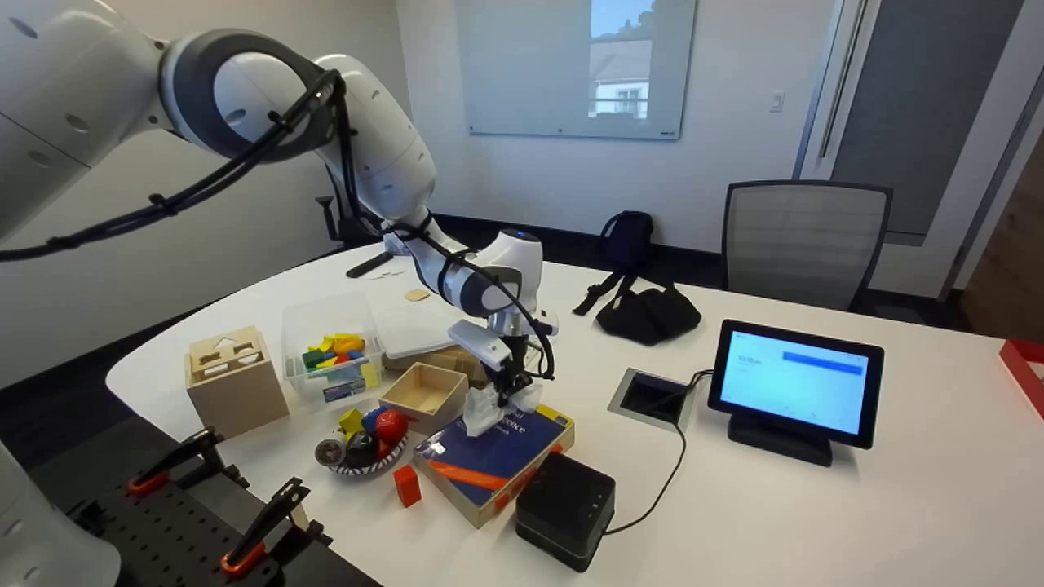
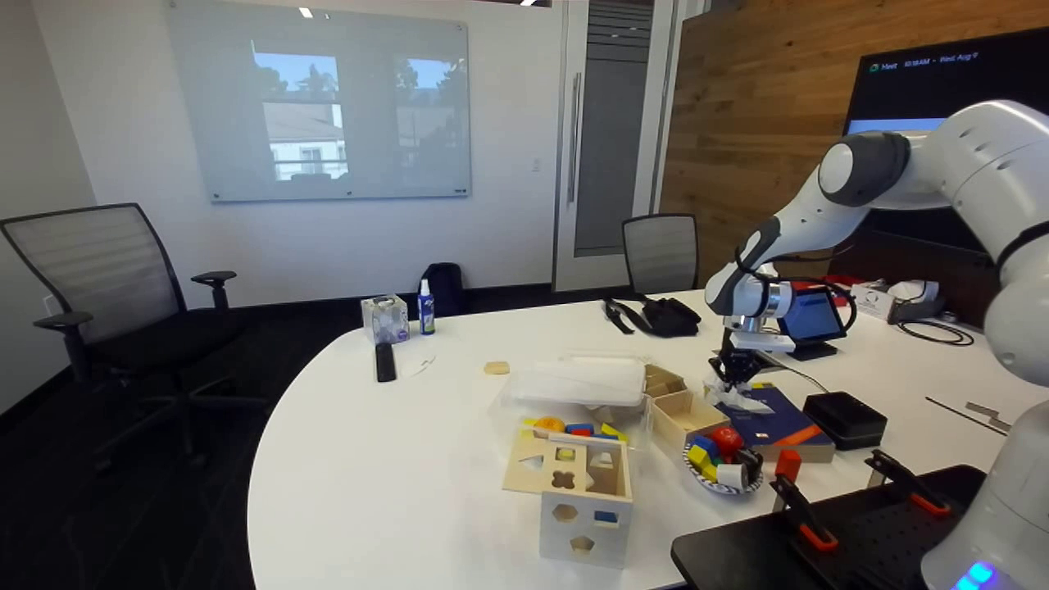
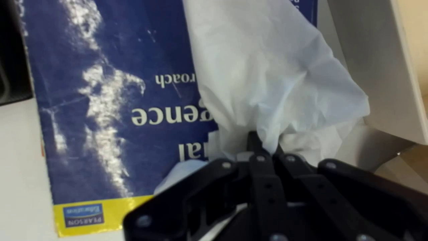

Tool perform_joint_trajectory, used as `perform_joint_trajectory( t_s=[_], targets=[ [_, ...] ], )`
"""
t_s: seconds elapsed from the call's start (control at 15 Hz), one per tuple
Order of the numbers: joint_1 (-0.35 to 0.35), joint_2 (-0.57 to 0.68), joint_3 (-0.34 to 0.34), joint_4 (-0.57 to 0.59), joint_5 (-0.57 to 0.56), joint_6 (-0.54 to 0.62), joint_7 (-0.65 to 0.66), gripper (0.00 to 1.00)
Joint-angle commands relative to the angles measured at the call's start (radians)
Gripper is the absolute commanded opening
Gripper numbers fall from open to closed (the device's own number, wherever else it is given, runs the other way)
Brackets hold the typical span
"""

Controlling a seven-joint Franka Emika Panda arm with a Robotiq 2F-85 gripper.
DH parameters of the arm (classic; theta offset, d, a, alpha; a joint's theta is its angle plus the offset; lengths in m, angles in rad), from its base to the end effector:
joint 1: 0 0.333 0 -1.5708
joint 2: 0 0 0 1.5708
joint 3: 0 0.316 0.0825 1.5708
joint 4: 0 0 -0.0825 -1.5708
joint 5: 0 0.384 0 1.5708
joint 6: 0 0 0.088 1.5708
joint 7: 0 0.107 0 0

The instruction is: Use the paper towel to wipe the book

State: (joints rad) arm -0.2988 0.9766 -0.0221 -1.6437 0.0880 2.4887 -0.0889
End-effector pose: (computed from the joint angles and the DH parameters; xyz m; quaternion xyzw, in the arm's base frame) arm 0.6113 -0.2028 0.0321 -0.9868 0.1476 0.0610 0.0279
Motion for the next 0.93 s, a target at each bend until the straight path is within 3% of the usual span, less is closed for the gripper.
perform_joint_trajectory(
  t_s=[0.0, 0.6, 0.87],
  targets=[
    [0.026, -0.029, -0.048, -0.101, 0.004, 0.001, 0.046, 0.01],
    [0.012, -0.095, -0.158, -0.228, 0.012, 0.020, 0.158, 0.01],
    [0.004, -0.097, -0.151, -0.247, 0.014, 0.023, 0.136, 0.01]
  ],
)
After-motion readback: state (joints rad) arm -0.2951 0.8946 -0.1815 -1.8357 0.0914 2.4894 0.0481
